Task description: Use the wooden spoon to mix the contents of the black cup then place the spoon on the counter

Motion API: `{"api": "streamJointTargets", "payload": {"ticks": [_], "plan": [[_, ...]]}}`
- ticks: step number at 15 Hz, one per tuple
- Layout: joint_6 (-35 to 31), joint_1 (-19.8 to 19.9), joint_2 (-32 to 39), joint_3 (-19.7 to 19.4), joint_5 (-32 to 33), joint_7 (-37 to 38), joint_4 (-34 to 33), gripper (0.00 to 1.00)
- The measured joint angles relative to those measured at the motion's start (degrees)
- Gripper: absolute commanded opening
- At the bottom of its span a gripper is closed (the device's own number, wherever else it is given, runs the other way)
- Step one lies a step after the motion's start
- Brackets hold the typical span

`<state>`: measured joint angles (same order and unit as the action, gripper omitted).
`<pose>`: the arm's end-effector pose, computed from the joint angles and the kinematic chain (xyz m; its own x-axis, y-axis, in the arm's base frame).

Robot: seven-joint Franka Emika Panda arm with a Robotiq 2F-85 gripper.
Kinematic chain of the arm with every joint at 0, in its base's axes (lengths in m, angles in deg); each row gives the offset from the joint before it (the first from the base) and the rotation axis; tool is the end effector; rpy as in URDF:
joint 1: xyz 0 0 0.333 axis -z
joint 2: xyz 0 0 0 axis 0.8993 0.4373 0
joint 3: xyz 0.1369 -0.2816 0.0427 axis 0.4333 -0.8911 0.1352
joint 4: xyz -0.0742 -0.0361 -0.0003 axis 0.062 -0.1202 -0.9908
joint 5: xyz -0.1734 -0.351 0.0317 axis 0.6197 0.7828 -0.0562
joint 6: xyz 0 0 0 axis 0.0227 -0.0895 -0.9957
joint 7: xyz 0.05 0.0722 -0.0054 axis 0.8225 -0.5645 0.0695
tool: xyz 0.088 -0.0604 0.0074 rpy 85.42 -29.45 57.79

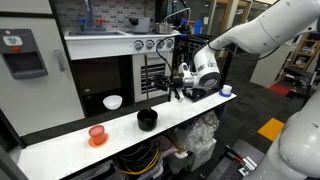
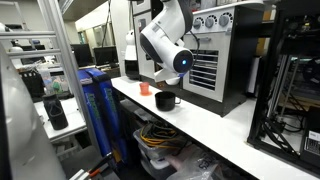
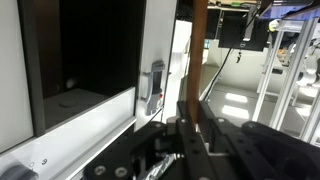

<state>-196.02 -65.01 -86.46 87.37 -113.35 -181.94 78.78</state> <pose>0.4734 0.0542 0.3478 -0.0913 0.0889 0.9918 0.8654 -0.4858 0.1232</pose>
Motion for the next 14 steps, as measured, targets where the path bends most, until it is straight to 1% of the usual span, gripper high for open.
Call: {"api": "streamJointTargets", "payload": {"ticks": [14], "plan": [[-0.1, 0.1, -0.1, 0.0, -0.3, 0.1, -0.7, 0.04]]}}
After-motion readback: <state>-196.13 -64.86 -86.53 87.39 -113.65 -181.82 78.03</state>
